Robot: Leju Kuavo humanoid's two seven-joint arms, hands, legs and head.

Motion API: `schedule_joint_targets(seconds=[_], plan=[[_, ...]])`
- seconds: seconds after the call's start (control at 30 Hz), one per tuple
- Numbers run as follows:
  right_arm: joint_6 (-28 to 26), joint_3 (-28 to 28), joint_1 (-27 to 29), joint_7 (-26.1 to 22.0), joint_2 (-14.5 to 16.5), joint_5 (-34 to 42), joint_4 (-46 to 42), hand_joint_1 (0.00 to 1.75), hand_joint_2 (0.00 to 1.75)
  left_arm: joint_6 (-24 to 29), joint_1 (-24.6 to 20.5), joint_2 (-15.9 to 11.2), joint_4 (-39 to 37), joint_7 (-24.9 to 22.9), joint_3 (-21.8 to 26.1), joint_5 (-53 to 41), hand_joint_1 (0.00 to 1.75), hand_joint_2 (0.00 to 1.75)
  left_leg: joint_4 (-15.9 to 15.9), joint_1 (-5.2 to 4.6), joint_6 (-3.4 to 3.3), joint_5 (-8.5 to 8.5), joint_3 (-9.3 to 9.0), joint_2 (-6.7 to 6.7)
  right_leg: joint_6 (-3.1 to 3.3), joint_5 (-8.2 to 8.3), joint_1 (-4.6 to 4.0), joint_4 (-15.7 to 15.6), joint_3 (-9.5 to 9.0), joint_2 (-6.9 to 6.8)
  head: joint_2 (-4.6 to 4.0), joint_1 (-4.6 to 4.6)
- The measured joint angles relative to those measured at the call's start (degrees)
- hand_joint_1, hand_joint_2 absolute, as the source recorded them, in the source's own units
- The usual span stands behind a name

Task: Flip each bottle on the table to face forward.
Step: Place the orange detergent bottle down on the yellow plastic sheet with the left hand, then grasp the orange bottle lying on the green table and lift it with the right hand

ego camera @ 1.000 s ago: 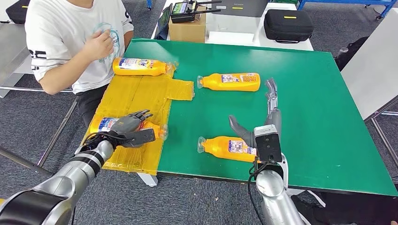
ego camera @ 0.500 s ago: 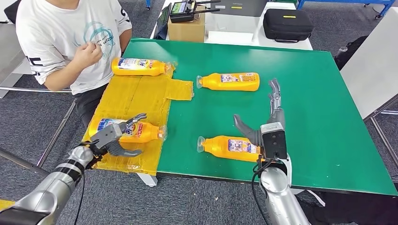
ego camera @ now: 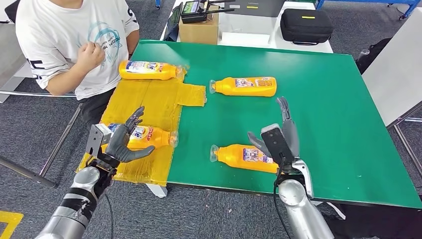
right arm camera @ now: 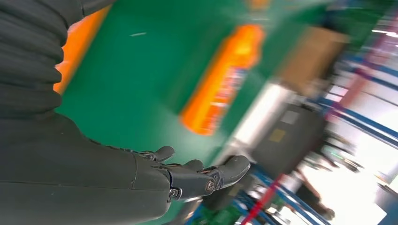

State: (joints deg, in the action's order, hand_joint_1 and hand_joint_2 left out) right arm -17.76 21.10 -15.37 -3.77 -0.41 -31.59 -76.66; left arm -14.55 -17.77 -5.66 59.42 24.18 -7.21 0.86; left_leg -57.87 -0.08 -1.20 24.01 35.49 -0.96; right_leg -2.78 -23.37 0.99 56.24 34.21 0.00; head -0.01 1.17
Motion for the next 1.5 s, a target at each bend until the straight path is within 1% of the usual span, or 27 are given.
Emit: schedule_joint_targets(seconds=[0.2,0.37,0.6,0.9,0.93,1.03,1.07,1.17,1.27,1.4,1.5], plan=[[3.60,0.01,1.02,6.54,-2.45,-10.46,3.44,0.00,1.75,6.14,1.08,4.46,3.60,-4.65,0.37,2.62,0.00,1.75,-0.02,0.00,0.00,0.01,0.01,-0.03,-0.01,0.00,-0.01,-0.01,0.04,-0.02,0.01,0.02],[5.11,-0.10,3.72,9.53,-4.30,-15.90,4.69,0.00,1.75,8.86,1.16,7.00,4.17,-7.09,0.13,4.46,0.00,1.75,-0.02,0.02,0.00,0.02,0.04,0.03,-0.01,0.00,-0.02,0.00,0.09,-0.01,0.00,0.02],[7.25,-1.29,6.61,10.80,-6.29,-19.50,5.09,0.00,1.75,9.62,1.12,8.13,4.80,-7.20,-1.62,5.29,0.00,1.75,-0.02,0.00,0.00,0.02,0.07,0.04,-0.01,0.00,-0.01,-0.01,0.10,0.00,0.00,0.02],[8.08,-1.82,7.36,10.86,-7.62,-20.01,5.10,0.00,1.75,9.45,1.06,8.54,5.51,-7.20,-2.44,5.86,0.00,1.75,-0.02,0.01,0.00,0.02,0.06,0.05,-0.01,0.00,-0.02,0.00,0.10,0.00,-0.01,0.03],[9.00,-1.79,7.28,10.87,-7.79,-20.12,5.13,0.24,1.75,9.24,1.05,8.58,5.54,-7.19,-2.45,5.90,0.00,1.75,-0.02,0.01,0.00,0.02,0.06,0.05,-0.01,0.00,-0.02,0.00,0.10,0.00,0.00,0.03],[15.02,-1.37,6.08,10.18,-9.22,-20.09,5.85,1.55,1.75,7.99,0.80,8.62,5.57,-7.16,-2.81,6.04,0.00,1.75,-0.02,0.01,0.00,0.02,0.06,0.05,-0.01,0.00,-0.02,0.00,0.09,0.00,0.01,0.02],[16.88,-1.21,5.37,9.53,-9.83,-19.77,6.36,1.75,1.75,7.58,0.63,8.62,5.58,-7.16,-3.01,6.17,0.00,1.75,-0.02,0.01,-0.01,0.02,0.06,0.05,-0.01,0.00,-0.01,-0.01,0.08,0.00,0.00,0.02],[21.65,-0.24,2.48,6.52,-11.79,-18.16,8.89,1.75,1.75,6.50,0.09,8.59,5.58,-7.20,-3.53,6.88,0.00,1.75,-0.02,-0.01,-0.01,0.01,0.05,0.09,-0.02,0.03,0.00,-0.01,0.06,0.01,0.00,0.02],[26.86,1.87,-1.68,3.41,-13.99,-15.97,12.24,1.75,1.75,5.31,-0.65,8.56,5.41,-7.07,-3.79,7.97,0.00,1.75,-0.02,-0.01,-0.02,0.01,-0.05,0.23,-0.04,0.06,0.00,-0.02,0.01,0.06,0.01,0.02],[32.68,6.58,-7.74,0.50,-16.95,-13.77,17.13,1.75,1.75,3.77,-1.97,8.51,4.36,-6.92,-3.89,9.79,0.00,1.75,-0.02,-0.01,-0.02,0.01,-0.22,0.44,-0.04,0.09,-0.01,-0.03,-0.08,0.19,0.01,0.03],[34.91,10.32,-11.06,-0.63,-18.64,-12.40,19.92,1.75,1.75,3.13,-2.93,8.50,3.32,-6.77,-4.16,10.65,0.00,1.75,-0.02,0.01,-0.01,0.00,-0.29,0.44,-0.03,0.09,-0.03,-0.02,-0.14,0.20,0.01,0.03]])
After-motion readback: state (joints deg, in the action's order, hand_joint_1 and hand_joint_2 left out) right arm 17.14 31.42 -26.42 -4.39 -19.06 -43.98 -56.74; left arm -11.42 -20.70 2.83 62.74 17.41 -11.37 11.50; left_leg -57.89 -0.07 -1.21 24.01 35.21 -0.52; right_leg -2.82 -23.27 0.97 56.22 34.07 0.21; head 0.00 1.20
